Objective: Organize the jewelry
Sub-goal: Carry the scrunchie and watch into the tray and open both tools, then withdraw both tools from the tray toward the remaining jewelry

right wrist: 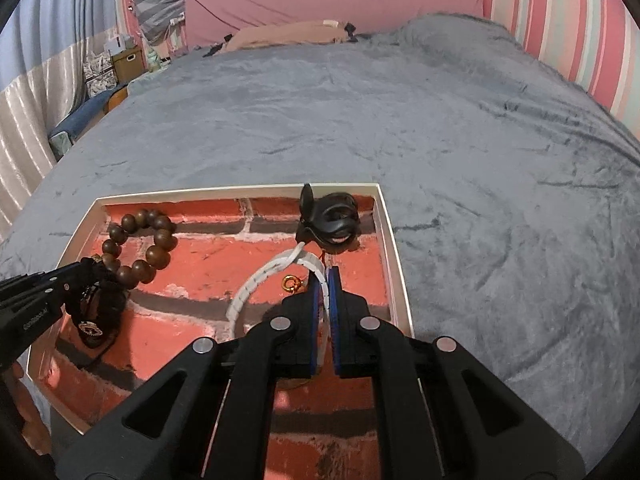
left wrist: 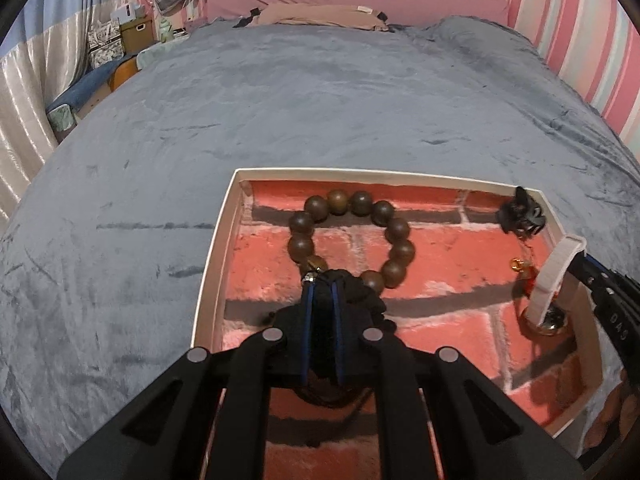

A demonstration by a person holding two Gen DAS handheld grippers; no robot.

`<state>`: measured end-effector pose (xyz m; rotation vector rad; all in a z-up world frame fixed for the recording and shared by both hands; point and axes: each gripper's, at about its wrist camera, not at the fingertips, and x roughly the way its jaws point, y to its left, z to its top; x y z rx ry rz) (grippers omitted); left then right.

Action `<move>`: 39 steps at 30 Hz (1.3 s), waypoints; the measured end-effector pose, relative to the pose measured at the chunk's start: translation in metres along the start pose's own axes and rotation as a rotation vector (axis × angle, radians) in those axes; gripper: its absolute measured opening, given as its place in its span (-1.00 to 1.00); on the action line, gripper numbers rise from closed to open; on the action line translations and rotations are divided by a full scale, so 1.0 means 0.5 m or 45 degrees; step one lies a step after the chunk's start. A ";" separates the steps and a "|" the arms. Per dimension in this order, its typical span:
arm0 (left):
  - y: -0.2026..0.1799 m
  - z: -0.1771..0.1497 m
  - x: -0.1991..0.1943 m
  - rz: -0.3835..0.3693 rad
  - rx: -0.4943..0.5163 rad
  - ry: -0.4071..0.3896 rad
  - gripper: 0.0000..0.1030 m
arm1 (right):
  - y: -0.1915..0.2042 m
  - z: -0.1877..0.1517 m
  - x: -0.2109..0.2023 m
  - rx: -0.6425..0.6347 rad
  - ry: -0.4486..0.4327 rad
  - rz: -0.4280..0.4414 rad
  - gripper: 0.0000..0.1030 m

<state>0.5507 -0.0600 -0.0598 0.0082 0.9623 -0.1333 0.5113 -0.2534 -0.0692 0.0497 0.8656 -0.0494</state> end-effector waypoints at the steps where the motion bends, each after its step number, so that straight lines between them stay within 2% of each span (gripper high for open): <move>1: 0.001 -0.001 0.005 0.005 0.004 0.007 -0.81 | -0.001 0.001 0.004 -0.002 0.008 -0.002 -0.89; 9: 0.004 -0.002 0.022 0.015 0.004 0.024 -0.79 | -0.001 -0.004 0.032 -0.024 0.067 -0.018 -0.89; 13: 0.008 -0.003 0.019 0.016 0.004 0.031 -0.77 | -0.003 -0.011 0.045 -0.024 0.101 -0.020 -0.81; 14: 0.009 -0.004 0.018 0.023 0.007 0.033 -0.64 | -0.005 -0.014 0.047 -0.022 0.109 -0.017 -0.80; 15: 0.009 -0.004 0.017 0.031 0.009 0.036 -0.40 | -0.007 -0.016 0.049 -0.020 0.116 -0.013 -0.79; 16: 0.010 -0.005 0.014 0.042 0.008 0.036 -0.21 | -0.009 -0.018 0.051 -0.013 0.132 -0.002 -0.73; 17: 0.012 -0.006 0.010 0.052 0.003 0.030 0.12 | -0.012 -0.020 0.052 -0.010 0.144 -0.001 -0.65; 18: 0.017 -0.010 0.000 0.050 -0.005 0.014 0.19 | -0.012 -0.020 0.053 -0.010 0.152 0.002 -0.61; 21: 0.021 -0.013 -0.019 0.013 -0.021 0.027 0.19 | -0.012 -0.021 0.039 -0.019 0.150 0.012 -0.40; 23: 0.020 -0.012 -0.036 0.005 -0.019 0.019 0.19 | -0.017 -0.017 0.014 -0.016 0.126 0.023 -0.12; 24: 0.020 -0.012 -0.058 0.003 -0.012 0.002 0.21 | -0.018 -0.015 0.001 -0.018 0.112 0.027 -0.07; 27: 0.026 -0.013 -0.111 -0.013 -0.007 -0.043 0.40 | -0.025 -0.011 -0.059 -0.032 0.046 0.038 0.42; 28: 0.030 -0.015 -0.135 -0.010 -0.001 -0.067 0.40 | -0.029 -0.013 -0.087 -0.034 0.014 0.036 0.65; 29: 0.035 -0.017 -0.151 -0.004 0.002 -0.081 0.40 | -0.032 -0.018 -0.113 -0.035 -0.015 0.032 0.79; 31: 0.047 -0.026 -0.195 0.008 0.015 -0.110 0.45 | -0.039 -0.027 -0.154 -0.033 -0.044 0.032 0.89; 33: 0.067 -0.042 -0.238 0.026 0.018 -0.141 0.70 | -0.050 -0.045 -0.196 -0.023 -0.060 0.044 0.91; 36: 0.103 -0.079 -0.302 0.054 0.015 -0.200 0.71 | -0.059 -0.074 -0.243 -0.017 -0.086 0.029 0.91; 39: 0.142 -0.125 -0.345 0.046 -0.006 -0.209 0.71 | -0.064 -0.119 -0.297 -0.014 -0.124 0.014 0.92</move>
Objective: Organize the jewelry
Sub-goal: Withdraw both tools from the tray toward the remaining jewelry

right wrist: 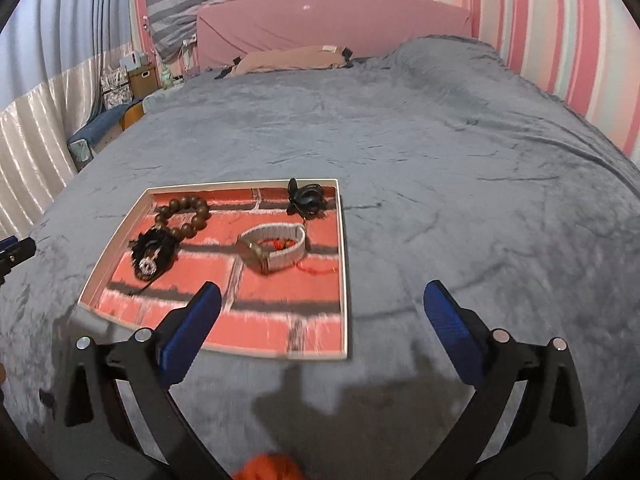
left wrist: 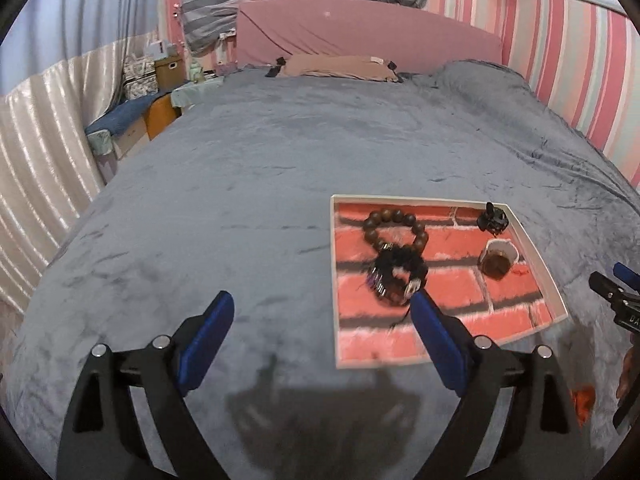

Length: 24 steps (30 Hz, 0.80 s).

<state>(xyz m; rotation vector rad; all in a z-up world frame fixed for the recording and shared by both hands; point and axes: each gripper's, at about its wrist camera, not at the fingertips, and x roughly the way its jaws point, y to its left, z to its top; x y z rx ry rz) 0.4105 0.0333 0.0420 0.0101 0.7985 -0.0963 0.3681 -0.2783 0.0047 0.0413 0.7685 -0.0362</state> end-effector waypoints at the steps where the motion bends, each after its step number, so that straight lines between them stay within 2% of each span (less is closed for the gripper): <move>1: 0.010 -0.013 -0.012 -0.002 -0.003 0.000 0.71 | 0.001 -0.012 -0.014 -0.004 -0.007 -0.005 0.92; 6: 0.041 -0.088 -0.078 0.024 0.019 -0.021 0.71 | 0.009 -0.066 -0.076 -0.008 -0.024 -0.044 0.92; 12: 0.046 -0.182 -0.130 0.030 0.051 -0.040 0.71 | 0.039 -0.136 -0.142 0.021 -0.074 -0.025 0.92; 15: 0.046 -0.227 -0.136 0.018 0.055 -0.026 0.71 | 0.067 -0.171 -0.165 0.024 -0.101 0.002 0.92; 24: 0.064 -0.335 -0.107 0.018 0.014 0.069 0.71 | 0.160 -0.279 -0.170 -0.006 -0.091 -0.014 0.92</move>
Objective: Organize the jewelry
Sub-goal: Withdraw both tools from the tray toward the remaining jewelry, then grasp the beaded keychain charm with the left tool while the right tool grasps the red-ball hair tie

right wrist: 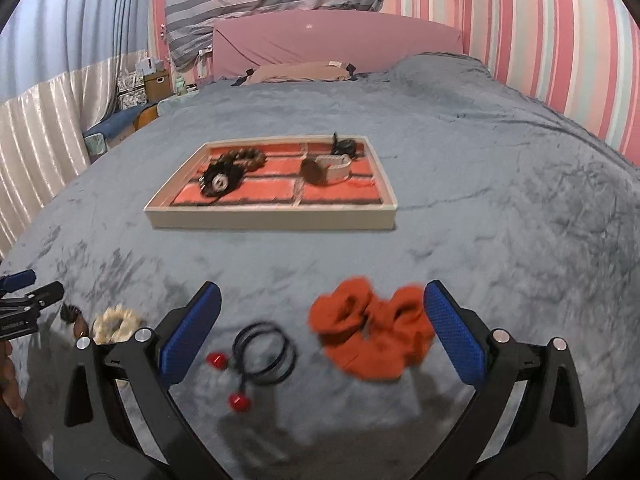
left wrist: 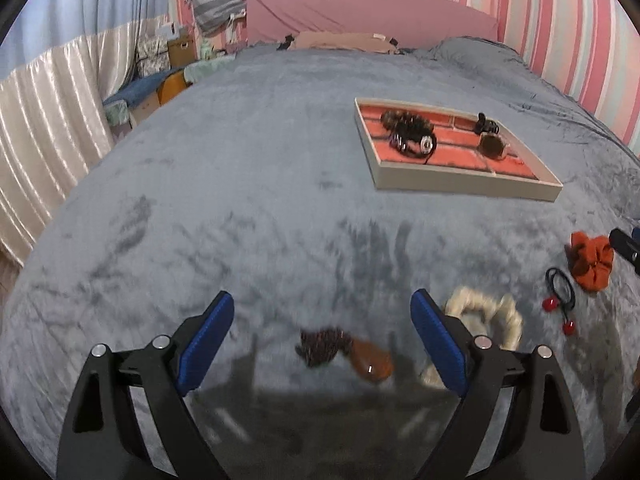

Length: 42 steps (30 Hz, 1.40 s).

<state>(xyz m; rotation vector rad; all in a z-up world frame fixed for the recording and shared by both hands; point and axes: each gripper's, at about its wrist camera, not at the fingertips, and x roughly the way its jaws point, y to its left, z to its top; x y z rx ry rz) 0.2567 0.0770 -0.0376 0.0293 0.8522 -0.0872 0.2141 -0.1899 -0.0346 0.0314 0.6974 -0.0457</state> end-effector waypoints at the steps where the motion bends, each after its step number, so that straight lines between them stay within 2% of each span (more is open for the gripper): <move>1: 0.002 -0.009 0.002 0.002 -0.004 0.003 0.71 | 0.007 -0.011 -0.001 0.001 0.004 0.008 0.91; 6: 0.018 -0.038 0.010 0.013 -0.018 0.018 0.71 | 0.044 -0.058 0.009 -0.037 0.058 0.017 0.90; 8: 0.026 -0.043 0.016 0.011 -0.032 0.032 0.71 | 0.050 -0.070 0.020 -0.037 0.091 0.025 0.72; 14: 0.046 -0.055 0.036 -0.014 -0.069 0.066 0.71 | 0.063 -0.080 0.056 -0.034 0.158 0.054 0.43; 21: 0.055 -0.057 0.054 -0.059 -0.083 0.079 0.71 | 0.066 -0.082 0.092 -0.027 0.198 0.046 0.41; 25: 0.057 -0.053 0.062 -0.086 -0.089 0.075 0.68 | 0.060 -0.079 0.103 -0.013 0.200 0.049 0.29; 26: 0.058 -0.052 0.064 -0.094 -0.092 0.071 0.59 | 0.058 -0.078 0.106 -0.007 0.203 0.056 0.25; 27: 0.059 -0.052 0.064 -0.102 -0.094 0.068 0.35 | 0.056 -0.078 0.110 -0.001 0.207 0.060 0.20; 28: 0.059 -0.051 0.066 -0.113 -0.095 0.067 0.24 | 0.054 -0.078 0.117 0.000 0.228 0.057 -0.04; 29: 0.059 -0.051 0.067 -0.120 -0.096 0.067 0.15 | 0.053 -0.081 0.126 0.005 0.249 0.064 -0.09; 31: 0.058 -0.052 0.066 -0.127 -0.094 0.061 0.08 | 0.051 -0.084 0.128 0.012 0.248 0.070 -0.10; 33: 0.056 -0.053 0.063 -0.140 -0.090 0.054 -0.14 | 0.052 -0.083 0.127 0.008 0.246 0.071 -0.13; 36: 0.048 -0.055 0.060 -0.153 -0.069 0.046 -0.32 | 0.050 -0.084 0.126 0.011 0.244 0.079 -0.18; 42: 0.046 -0.055 0.059 -0.163 -0.071 0.041 -0.43 | 0.056 -0.083 0.123 -0.004 0.236 0.102 -0.54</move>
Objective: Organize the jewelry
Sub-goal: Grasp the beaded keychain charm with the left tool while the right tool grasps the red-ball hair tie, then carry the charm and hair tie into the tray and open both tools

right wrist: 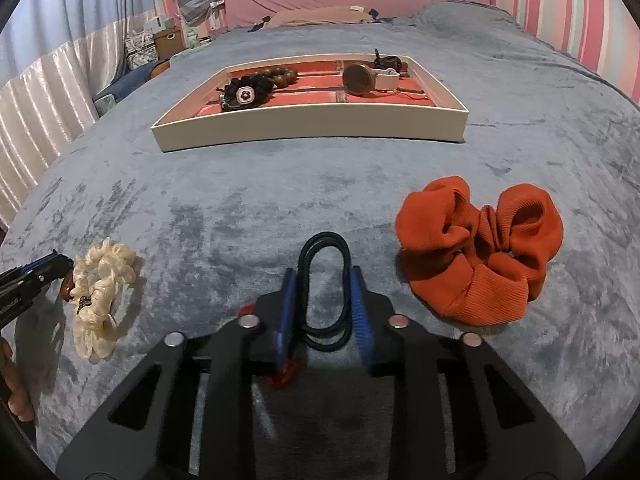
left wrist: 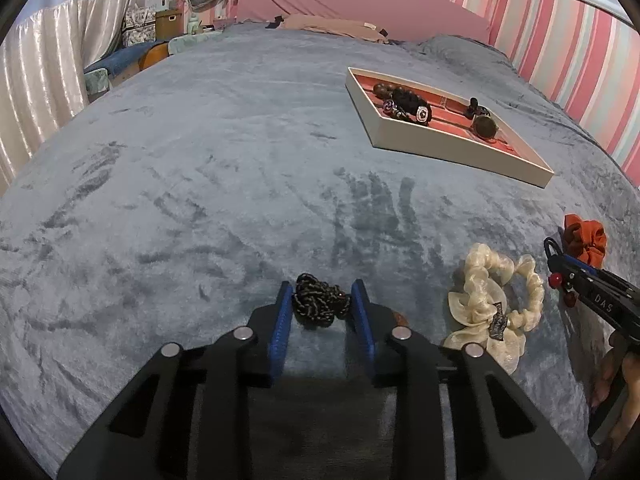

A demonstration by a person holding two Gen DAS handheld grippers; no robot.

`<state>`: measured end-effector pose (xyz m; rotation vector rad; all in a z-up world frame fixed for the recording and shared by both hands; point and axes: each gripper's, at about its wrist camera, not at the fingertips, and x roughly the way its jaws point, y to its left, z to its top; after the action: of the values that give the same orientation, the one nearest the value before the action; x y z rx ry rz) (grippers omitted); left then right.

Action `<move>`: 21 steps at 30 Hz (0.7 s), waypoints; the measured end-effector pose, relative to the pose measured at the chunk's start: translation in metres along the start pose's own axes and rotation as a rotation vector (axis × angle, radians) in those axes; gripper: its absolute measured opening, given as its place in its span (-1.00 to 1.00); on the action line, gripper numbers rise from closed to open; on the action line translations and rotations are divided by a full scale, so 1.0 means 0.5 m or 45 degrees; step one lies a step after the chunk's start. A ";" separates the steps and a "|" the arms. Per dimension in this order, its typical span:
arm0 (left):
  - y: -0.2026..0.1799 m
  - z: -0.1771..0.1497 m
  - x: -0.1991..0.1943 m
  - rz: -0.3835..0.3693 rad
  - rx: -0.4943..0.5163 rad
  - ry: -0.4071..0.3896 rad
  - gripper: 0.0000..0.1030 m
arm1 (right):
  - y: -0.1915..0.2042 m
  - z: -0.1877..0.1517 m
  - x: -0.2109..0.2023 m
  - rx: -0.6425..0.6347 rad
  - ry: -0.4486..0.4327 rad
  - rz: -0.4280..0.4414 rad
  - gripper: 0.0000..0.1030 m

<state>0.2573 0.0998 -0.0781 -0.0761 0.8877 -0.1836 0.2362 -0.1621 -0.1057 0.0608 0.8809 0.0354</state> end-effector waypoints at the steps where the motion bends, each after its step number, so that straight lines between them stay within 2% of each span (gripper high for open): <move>1: 0.001 0.000 -0.001 -0.002 -0.002 -0.002 -0.43 | 0.001 0.000 -0.001 -0.005 -0.002 0.007 -0.62; 6: 0.000 -0.001 -0.008 -0.005 0.002 -0.014 -0.49 | 0.002 -0.001 -0.008 -0.006 -0.014 0.039 -0.86; 21: 0.002 0.003 -0.034 -0.024 -0.006 -0.055 -0.62 | -0.001 0.005 -0.048 -0.002 -0.100 0.080 -0.87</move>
<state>0.2483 0.1040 -0.0644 -0.0926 0.8447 -0.1968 0.2230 -0.1638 -0.0854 0.0875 0.8004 0.0918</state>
